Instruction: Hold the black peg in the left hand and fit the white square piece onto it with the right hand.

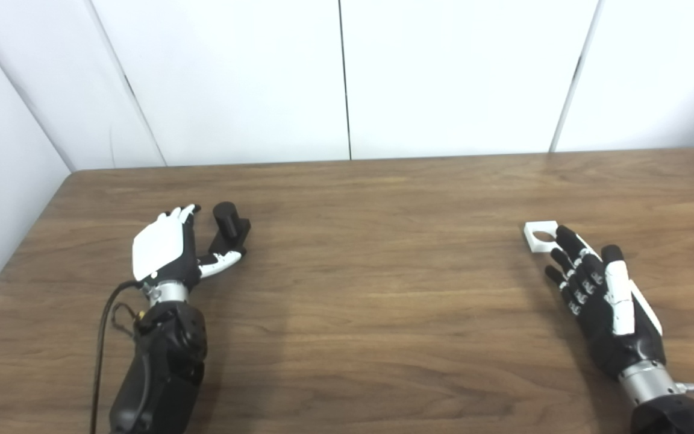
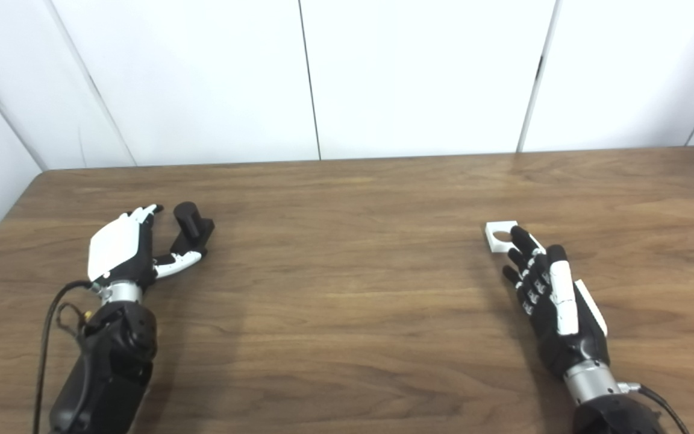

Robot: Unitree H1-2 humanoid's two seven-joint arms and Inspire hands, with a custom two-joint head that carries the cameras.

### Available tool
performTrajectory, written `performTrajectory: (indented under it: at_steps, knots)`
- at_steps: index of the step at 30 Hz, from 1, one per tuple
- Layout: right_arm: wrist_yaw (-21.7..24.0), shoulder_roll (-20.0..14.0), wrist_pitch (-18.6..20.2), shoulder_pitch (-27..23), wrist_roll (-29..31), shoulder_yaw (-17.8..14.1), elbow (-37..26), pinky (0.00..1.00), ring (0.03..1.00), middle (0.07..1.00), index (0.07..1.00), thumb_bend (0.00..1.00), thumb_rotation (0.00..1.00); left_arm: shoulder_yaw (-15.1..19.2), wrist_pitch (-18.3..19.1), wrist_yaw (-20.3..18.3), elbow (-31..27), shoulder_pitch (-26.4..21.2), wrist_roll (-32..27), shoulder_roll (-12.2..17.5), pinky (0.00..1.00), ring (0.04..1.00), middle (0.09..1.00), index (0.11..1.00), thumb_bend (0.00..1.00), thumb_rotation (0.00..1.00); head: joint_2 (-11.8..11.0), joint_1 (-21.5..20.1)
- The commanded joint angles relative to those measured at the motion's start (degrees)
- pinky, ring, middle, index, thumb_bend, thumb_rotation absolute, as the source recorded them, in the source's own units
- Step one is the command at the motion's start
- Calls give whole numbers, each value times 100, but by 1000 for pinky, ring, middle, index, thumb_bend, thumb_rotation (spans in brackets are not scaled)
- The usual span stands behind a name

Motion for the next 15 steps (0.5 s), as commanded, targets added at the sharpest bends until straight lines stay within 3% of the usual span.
performTrajectory:
  at_steps: [1,15]
  knots:
    - [24,-59,-225,-101,-14,-1,-137,955,991,978,913,610,988,-106,-80,302,151,-420,156,175,957,966,931,855,761,494,-2,-5]
    - [18,-47,-225,-29,-101,17,-171,1000,1000,976,915,616,1000,-315,57,304,113,-435,27,159,951,961,918,808,770,506,37,3]
